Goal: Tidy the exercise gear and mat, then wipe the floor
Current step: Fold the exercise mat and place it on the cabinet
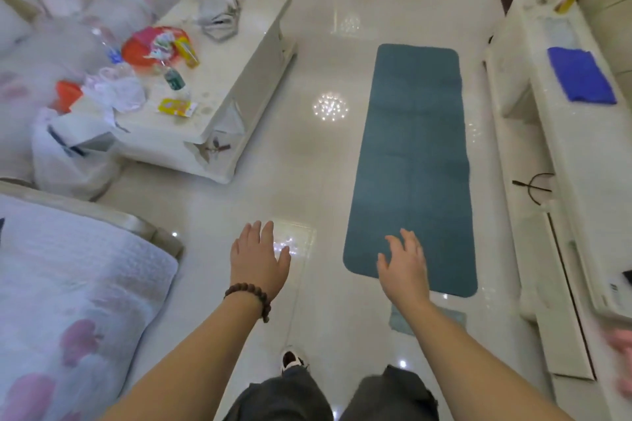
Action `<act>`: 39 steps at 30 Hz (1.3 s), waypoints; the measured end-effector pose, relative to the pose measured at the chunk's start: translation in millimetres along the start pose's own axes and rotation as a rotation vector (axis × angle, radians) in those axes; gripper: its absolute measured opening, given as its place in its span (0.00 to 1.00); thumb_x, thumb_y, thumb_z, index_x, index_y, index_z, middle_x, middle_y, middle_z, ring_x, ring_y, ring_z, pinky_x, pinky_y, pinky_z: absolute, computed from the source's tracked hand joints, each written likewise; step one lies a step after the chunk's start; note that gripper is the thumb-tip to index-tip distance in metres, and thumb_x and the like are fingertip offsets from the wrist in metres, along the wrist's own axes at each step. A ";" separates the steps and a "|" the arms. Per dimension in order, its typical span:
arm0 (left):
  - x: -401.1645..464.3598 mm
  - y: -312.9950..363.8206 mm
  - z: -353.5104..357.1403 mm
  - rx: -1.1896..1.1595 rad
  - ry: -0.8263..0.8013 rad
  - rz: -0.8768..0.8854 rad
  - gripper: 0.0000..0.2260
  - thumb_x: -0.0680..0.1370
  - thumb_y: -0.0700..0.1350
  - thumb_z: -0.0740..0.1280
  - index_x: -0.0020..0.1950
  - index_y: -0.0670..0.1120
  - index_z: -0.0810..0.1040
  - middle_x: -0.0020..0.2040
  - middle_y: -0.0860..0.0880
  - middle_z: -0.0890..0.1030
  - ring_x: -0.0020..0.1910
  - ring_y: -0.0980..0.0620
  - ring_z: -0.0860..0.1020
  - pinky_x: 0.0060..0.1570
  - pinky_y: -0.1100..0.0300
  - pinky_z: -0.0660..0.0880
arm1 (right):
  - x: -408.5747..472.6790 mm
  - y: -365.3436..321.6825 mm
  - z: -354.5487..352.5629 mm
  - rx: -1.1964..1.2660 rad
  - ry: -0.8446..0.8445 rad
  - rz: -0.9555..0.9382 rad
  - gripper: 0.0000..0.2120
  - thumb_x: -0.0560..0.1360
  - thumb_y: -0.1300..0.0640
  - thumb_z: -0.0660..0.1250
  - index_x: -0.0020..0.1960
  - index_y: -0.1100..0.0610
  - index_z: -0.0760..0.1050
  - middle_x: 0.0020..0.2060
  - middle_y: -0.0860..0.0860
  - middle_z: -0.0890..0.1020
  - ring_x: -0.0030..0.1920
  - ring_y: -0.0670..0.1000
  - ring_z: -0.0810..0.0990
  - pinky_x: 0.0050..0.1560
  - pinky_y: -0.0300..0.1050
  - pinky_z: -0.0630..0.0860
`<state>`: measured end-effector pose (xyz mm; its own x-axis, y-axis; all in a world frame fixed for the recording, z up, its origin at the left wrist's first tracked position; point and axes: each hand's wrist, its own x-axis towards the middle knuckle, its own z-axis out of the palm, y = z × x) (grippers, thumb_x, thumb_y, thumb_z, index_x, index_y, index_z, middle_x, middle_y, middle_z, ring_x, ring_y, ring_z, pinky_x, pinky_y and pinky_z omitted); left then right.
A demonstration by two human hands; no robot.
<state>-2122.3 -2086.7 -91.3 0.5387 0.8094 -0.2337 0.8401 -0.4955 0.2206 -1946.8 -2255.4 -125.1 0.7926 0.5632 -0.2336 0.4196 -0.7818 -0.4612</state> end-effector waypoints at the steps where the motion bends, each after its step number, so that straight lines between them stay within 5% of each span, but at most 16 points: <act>1: 13.1 -10.5 -7.8 -0.003 0.000 0.000 0.27 0.81 0.56 0.54 0.78 0.46 0.56 0.78 0.46 0.57 0.77 0.47 0.52 0.75 0.51 0.52 | 6.5 -16.3 3.5 -0.002 -0.003 -0.004 0.20 0.80 0.53 0.58 0.71 0.56 0.66 0.76 0.55 0.57 0.76 0.55 0.51 0.75 0.50 0.52; 16: 239.6 26.1 -37.4 -0.053 -0.031 0.239 0.27 0.81 0.54 0.56 0.77 0.46 0.57 0.77 0.45 0.58 0.77 0.46 0.51 0.75 0.50 0.51 | 176.4 -89.5 19.1 0.041 0.122 0.157 0.19 0.79 0.55 0.60 0.70 0.58 0.68 0.75 0.56 0.58 0.76 0.55 0.51 0.74 0.52 0.55; 28: 549.6 186.5 -78.7 0.173 -0.077 0.553 0.27 0.81 0.54 0.56 0.78 0.47 0.54 0.78 0.46 0.56 0.77 0.46 0.52 0.75 0.49 0.51 | 451.7 -69.6 -46.8 0.191 0.272 0.497 0.20 0.80 0.55 0.59 0.71 0.56 0.66 0.76 0.54 0.54 0.76 0.54 0.49 0.73 0.53 0.57; 39: 676.6 334.0 -77.8 0.299 -0.188 0.831 0.28 0.81 0.55 0.56 0.78 0.47 0.54 0.78 0.47 0.56 0.77 0.47 0.52 0.75 0.50 0.51 | 546.3 -51.2 -88.4 0.300 0.357 0.715 0.21 0.80 0.54 0.59 0.72 0.56 0.65 0.76 0.54 0.54 0.77 0.54 0.49 0.74 0.53 0.57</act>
<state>-1482.1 -1680.0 -102.1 0.9587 0.1021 -0.2655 0.1426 -0.9801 0.1380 -1496.2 -1931.4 -153.4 0.9352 -0.1967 -0.2945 -0.3303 -0.7846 -0.5247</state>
